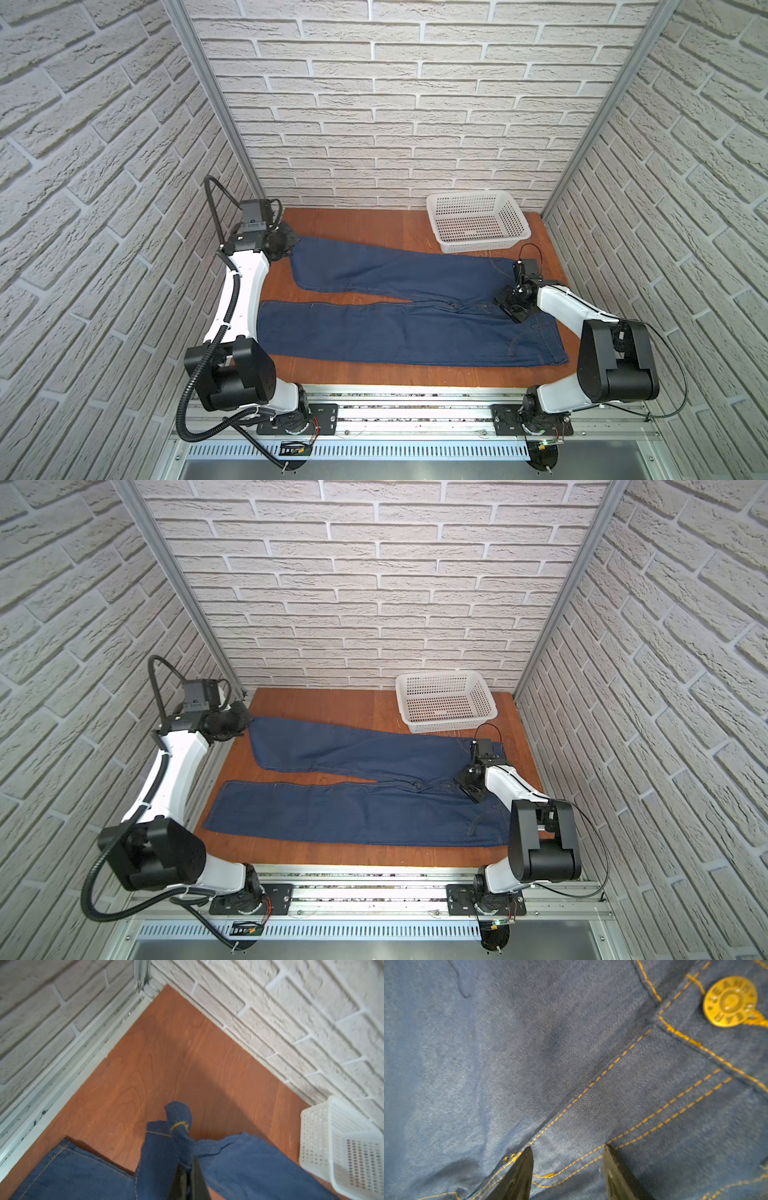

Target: Fold and stack the trousers

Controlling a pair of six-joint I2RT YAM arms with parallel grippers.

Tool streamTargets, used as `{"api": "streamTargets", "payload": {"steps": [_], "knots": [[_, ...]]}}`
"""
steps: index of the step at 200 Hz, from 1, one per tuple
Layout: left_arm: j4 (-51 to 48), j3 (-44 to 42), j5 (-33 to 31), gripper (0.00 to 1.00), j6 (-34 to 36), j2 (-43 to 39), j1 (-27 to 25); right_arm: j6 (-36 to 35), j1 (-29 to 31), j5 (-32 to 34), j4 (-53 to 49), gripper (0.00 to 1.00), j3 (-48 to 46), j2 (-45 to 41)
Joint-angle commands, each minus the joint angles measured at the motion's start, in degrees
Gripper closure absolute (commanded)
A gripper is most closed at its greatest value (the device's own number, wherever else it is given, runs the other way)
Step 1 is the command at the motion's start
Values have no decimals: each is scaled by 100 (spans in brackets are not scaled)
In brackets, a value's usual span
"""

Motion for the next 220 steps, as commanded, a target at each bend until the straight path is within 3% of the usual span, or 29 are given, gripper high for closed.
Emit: {"api": "streamTargets", "payload": {"steps": [1,35,59,74,92,112,135,160,177,220], "knots": [[-608,233,-655,100,54,-12,-749,-138,10,94,-108,44,-19,-229],[-844,-61,-1538,100,-898,7,-2413,-177,-2,121,-183,44,21,-372],[-459,-534,-1592,100,-1638,252,-3650,-225,-41,122,-237,44,36,-449],[-351,-560,-1518,76,-1837,492,-4254,-265,-76,133,-279,44,53,-491],[-109,-607,-1425,50,-1884,436,-4630,-295,-124,134,-315,44,60,-544],[-64,-569,-1588,35,-1629,81,-4642,-299,-152,131,-322,44,80,-584],[-371,-294,-1662,29,-993,-54,-4276,-274,-154,96,-307,44,87,-603],[-334,-293,-1060,30,-190,3,-3580,-282,-154,45,-296,44,105,-595],[-273,-391,-301,34,205,226,-3061,-297,-151,16,-298,44,112,-601],[73,-662,1228,36,570,1035,-2345,-331,-150,-43,-320,44,156,-641]]}}
